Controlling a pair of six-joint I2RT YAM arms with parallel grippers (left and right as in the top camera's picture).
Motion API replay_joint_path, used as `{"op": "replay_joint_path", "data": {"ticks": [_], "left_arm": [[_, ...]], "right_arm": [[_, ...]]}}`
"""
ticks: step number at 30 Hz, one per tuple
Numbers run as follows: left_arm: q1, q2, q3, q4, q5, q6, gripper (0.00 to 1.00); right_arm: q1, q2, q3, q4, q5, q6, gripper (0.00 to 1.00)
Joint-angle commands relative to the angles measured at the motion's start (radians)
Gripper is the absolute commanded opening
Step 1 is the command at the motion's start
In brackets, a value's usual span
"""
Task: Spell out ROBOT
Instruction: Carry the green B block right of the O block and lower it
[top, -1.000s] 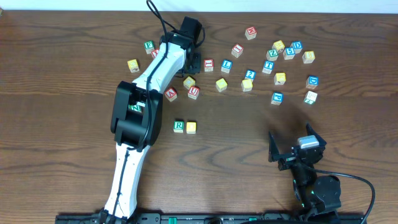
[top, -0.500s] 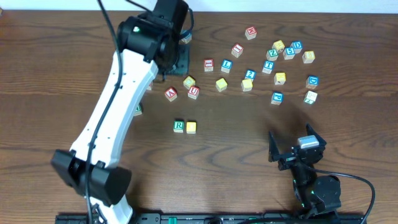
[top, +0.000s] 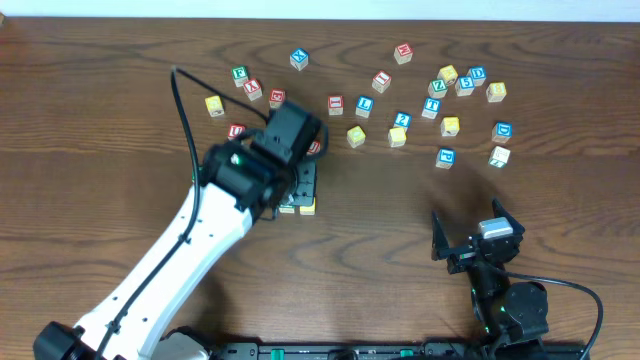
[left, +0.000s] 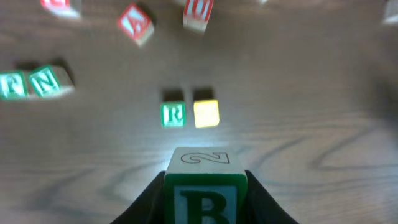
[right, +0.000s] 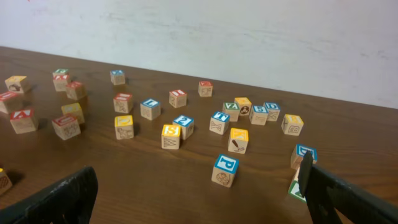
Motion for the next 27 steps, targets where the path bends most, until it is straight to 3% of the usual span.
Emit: {"op": "replay_joint_path", "data": {"ticks": [1,3,7,17,27], "left_arm": [[-0.026,-0.03,-0.16,0.116,-0.005,-0.127,0.08],[-0.068,-0.012,-0.28,0.279,-0.005,-0.148,0.08],[-0.121,0.039,-0.324,0.412,-0.005,-0.148,0.08],[-0.195,0.265,-0.324,0.536,-0.005,-0.174,0.08],[-0.195,0.28,-0.324,0.583,-0.069,-0.166,0.08]], "right_arm": [[0.006,-0.005,-0.001,-0.004,-0.006,0.015,0.99],[0.006,-0.005,-0.001,-0.004,-0.006,0.016,0.99],[0.006,-0.004,-0.001,-0.004,-0.006,0.015,0.99],[0.006,-0.004,-0.001,-0.004,-0.006,0.015,0.99],[0.006,-0.004,-0.001,-0.004,-0.006,0.015,0.99]]}}
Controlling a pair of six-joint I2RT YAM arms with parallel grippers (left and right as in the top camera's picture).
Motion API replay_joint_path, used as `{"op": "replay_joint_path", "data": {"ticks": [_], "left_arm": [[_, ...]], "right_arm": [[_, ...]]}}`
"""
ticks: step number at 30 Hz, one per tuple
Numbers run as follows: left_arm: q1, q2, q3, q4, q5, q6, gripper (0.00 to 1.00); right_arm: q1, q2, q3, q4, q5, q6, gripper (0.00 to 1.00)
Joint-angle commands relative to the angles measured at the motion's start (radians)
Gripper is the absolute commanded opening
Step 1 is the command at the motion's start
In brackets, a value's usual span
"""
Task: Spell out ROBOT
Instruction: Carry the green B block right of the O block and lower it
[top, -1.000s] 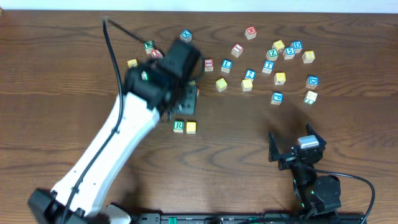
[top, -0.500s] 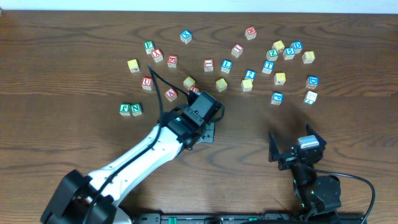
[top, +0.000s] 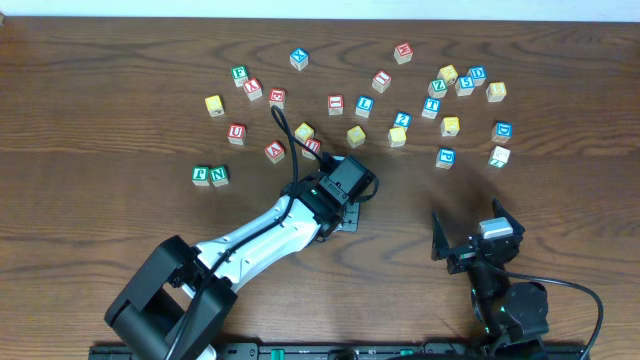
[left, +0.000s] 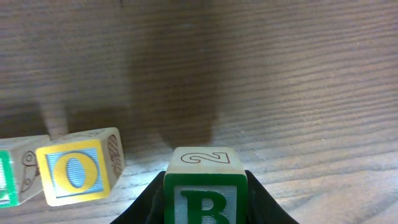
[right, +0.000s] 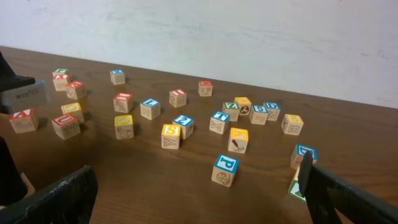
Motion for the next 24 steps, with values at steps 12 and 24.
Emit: {"op": "replay_joint_path", "data": {"ticks": [12,24], "left_arm": [[0.0,0.087,-0.006,-0.009,-0.041,0.021,0.08],[0.0,0.088,-0.006,0.032,-0.146,0.06,0.08]], "right_arm": [[0.006,-0.003,-0.001,-0.005,-0.006,0.015,0.99],[0.006,-0.003,-0.001,-0.005,-0.006,0.015,0.99]]}}
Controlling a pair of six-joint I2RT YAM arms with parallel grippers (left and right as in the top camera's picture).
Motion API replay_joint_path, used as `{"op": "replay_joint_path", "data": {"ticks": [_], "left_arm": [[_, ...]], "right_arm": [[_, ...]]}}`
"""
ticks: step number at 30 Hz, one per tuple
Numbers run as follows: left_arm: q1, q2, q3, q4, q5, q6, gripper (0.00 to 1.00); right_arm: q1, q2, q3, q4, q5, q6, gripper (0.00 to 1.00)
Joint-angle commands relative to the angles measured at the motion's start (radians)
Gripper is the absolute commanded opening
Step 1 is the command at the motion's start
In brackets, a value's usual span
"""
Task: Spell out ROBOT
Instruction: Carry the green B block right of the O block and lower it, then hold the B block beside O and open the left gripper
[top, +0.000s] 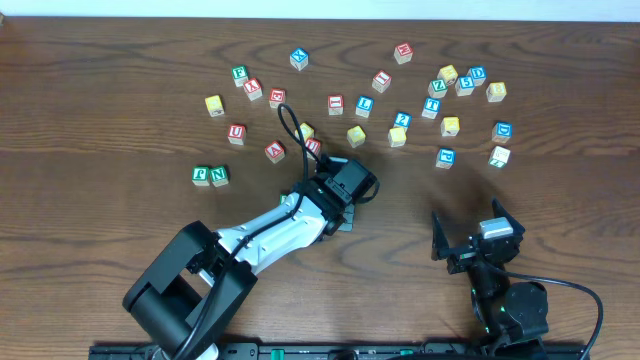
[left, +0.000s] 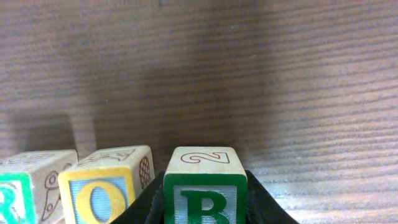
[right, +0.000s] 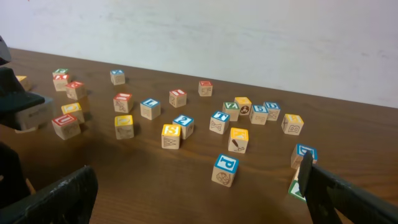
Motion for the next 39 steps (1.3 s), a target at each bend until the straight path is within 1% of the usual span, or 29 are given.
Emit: {"op": "replay_joint_path", "data": {"ticks": [1,10,15,17,30,39], "left_arm": [[0.0,0.007,-0.006,0.017,-0.036,0.047,0.07],[0.0,0.01,-0.006,-0.01,-0.035,0.047,0.08],[0.0,0.01,-0.006,-0.007,-0.047,0.085,0.08],[0.0,0.01,-0.006,-0.007,-0.078,0.085,0.08],[0.001,0.011,-0.006,0.015,-0.097,0.084,0.08],[0.001,0.011,-0.006,0.019,-0.135,0.07,0.08]], "right_arm": [[0.006,-0.003,-0.001,-0.005,-0.006,0.013,0.99],[0.006,-0.003,-0.001,-0.005,-0.006,0.013,0.99],[0.006,-0.003,-0.001,-0.005,-0.006,0.013,0.99],[0.006,-0.003,-0.001,-0.005,-0.006,0.013,0.99],[0.006,-0.003,-0.001,-0.005,-0.006,0.013,0.99],[0.006,-0.003,-0.001,-0.005,-0.006,0.013,0.99]]}}
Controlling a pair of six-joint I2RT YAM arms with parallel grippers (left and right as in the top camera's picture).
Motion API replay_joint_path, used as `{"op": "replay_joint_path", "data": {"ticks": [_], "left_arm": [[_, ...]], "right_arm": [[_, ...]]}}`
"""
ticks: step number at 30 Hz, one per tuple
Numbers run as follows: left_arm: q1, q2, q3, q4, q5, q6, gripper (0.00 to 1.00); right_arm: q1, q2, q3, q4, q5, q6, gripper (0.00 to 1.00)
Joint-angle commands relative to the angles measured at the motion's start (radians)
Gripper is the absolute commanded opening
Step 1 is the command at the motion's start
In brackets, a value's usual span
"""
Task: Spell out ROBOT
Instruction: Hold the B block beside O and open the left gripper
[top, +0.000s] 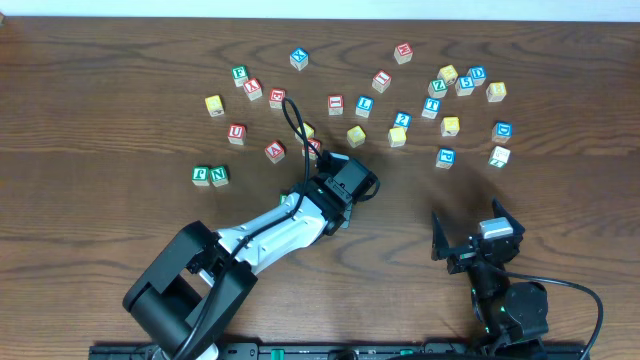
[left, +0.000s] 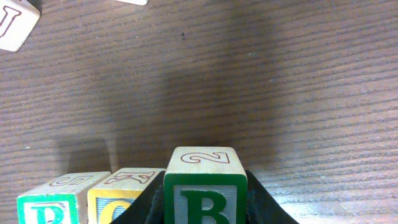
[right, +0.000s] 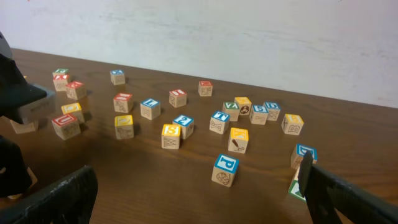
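My left gripper (left: 205, 202) is shut on a green B block (left: 205, 186) with a 2 on its top face. Close against its left side stands a yellow O block (left: 124, 193), and left of that a green R block (left: 43, 205), the three in one row. Whether the B rests on the wood cannot be told. From overhead, the left gripper (top: 345, 192) sits at mid-table and hides the row. My right gripper (right: 196, 196) stands open with nothing in it, near the front edge (top: 478, 240).
Several loose letter blocks lie scattered across the back of the table (top: 400, 100). A green F and N pair (top: 210, 175) sits at the left. A red U block (left: 12, 22) lies beyond the row. A blue P block (right: 225, 169) is nearest the right gripper.
The left wrist view now looks down more steeply on the row; the O block stands closer against the held B, and more of the R shows. The right arm has not moved.
My left gripper held the B block high above the R and the yellow block. Then it was low, to the right of the O with a gap. Then the B was beside the O, and now it sits close against it, still gripped.
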Motion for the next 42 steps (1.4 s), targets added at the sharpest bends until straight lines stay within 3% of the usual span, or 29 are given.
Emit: {"op": "replay_joint_path", "data": {"ticks": [1,19,27,42], "left_arm": [[0.001,0.011,-0.006,0.005,-0.048,-0.006,0.08],[0.006,0.011,-0.006,0.008,-0.08,-0.021,0.08],[0.006,0.011,-0.006,0.007,0.068,-0.022,0.08],[0.01,0.01,0.018,-0.031,0.094,-0.209,0.08]], "right_arm": [[0.006,-0.003,-0.001,-0.005,-0.006,0.013,0.99],[0.006,-0.003,-0.001,-0.005,-0.006,0.013,0.99],[0.006,-0.003,-0.001,-0.005,-0.006,0.013,0.99],[0.006,-0.003,-0.001,-0.005,-0.006,0.013,0.99]]}}
